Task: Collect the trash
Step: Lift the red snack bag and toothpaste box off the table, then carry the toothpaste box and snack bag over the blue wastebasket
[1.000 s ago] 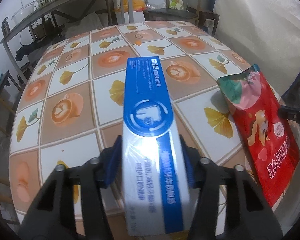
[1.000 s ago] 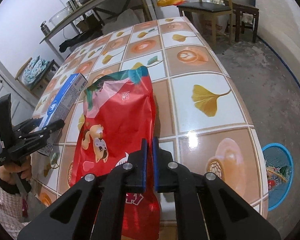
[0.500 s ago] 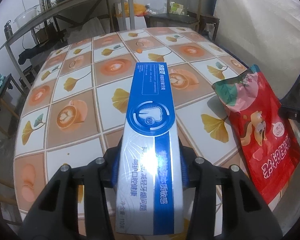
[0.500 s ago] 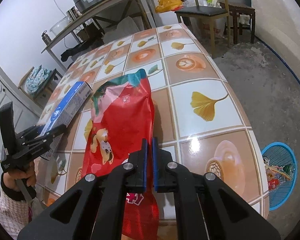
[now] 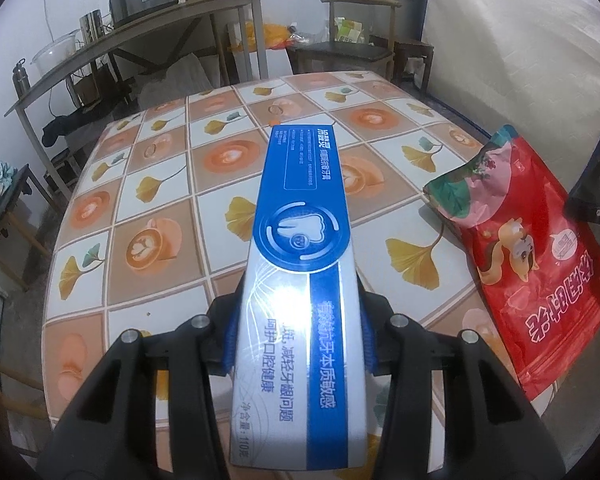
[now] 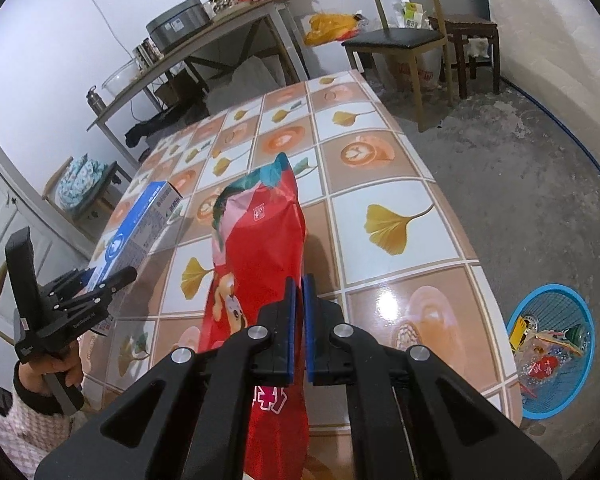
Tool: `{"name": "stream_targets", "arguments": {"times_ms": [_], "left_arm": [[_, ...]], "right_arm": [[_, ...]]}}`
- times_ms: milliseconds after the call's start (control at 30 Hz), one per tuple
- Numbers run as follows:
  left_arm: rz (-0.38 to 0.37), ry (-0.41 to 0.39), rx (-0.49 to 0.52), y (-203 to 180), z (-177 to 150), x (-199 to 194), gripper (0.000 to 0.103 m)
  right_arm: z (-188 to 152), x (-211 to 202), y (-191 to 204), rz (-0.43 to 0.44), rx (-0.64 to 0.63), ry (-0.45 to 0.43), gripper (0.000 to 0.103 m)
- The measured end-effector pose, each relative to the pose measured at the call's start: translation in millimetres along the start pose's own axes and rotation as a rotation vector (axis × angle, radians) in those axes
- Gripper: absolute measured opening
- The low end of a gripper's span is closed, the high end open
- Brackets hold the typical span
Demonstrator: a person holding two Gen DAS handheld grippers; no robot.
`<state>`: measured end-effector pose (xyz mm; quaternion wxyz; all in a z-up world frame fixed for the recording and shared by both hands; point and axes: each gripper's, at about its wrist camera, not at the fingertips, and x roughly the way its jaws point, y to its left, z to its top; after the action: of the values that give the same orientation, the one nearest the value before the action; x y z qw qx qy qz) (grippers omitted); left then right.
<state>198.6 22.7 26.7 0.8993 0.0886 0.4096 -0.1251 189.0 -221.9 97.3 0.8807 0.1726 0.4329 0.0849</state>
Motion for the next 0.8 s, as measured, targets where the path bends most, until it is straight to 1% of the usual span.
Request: {"name": "stream_targets", "arguments": {"times_ms": [233, 500, 600, 700, 800], "left_arm": [[-0.014, -0.025, 0.007, -6.0, 1.6, -10.7, 0.043], [-0.077, -0.079, 0.044, -27.1, 15.4, -29.7, 0.043], [-0.118, -0.092, 0.065, -41.1, 23.6, -34.9, 0.043], [-0.168, -0.11, 0.102, -63.0, 34.2, -40.7, 0.043], [-0.243, -0.123, 0.147, -92.5, 49.3, -45.3, 0.043]], "right_arm": [[-1.4, -22.5, -4.4, 0.026, 0.022, -0.053, 0.003], [-7.1, -60.3, -15.5, 0.029, 0.056, -0.141, 0.003], [-12.4, -78.8, -25.7, 0.026, 0.083, -0.182, 0.003], [-17.8, -99.7, -36.9, 0.003, 0.107, -0.228, 0.003], [-24.4, -125.9, -53.3, -0.037, 0.136, -0.287, 0.003]]}}
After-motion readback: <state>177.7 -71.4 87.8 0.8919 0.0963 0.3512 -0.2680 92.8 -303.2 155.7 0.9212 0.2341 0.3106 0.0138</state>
